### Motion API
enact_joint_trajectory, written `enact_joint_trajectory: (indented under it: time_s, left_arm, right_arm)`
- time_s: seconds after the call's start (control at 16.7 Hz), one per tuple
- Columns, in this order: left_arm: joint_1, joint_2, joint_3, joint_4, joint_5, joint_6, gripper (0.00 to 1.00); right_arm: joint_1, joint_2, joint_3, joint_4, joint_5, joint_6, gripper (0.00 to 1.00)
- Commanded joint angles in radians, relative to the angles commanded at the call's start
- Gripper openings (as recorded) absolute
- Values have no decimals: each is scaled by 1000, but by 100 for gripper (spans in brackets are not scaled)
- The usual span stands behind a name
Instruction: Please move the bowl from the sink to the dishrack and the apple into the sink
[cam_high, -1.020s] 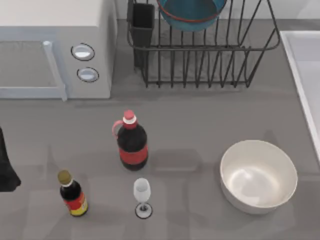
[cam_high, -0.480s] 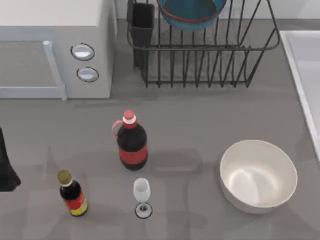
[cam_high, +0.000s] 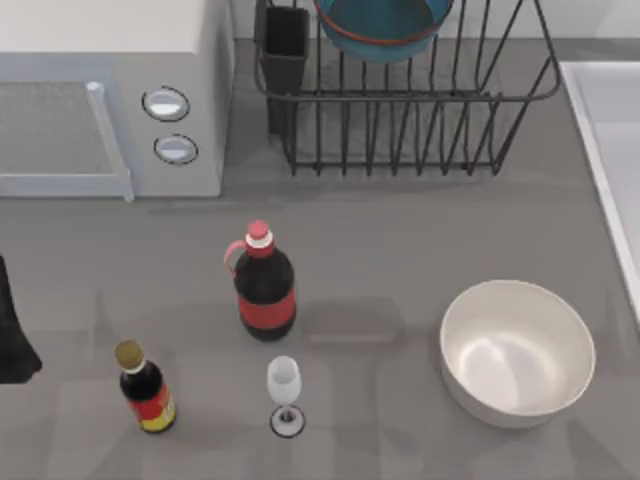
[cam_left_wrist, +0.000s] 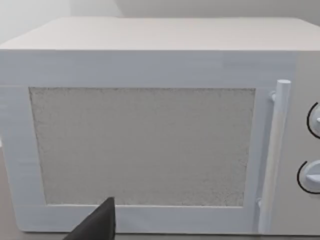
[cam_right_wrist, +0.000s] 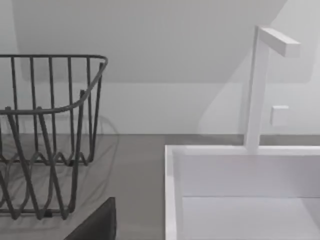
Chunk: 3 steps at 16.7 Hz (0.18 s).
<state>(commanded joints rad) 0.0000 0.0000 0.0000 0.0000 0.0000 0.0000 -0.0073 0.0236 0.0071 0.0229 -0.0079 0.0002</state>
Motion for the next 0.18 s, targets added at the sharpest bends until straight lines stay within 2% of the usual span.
enact_joint_trajectory:
  time_s: [0.18]
  left_arm:
    - [0, 0, 0, 0, 0, 0, 100]
  right_arm:
    - [7, -24, -7, -23, 8, 0, 100]
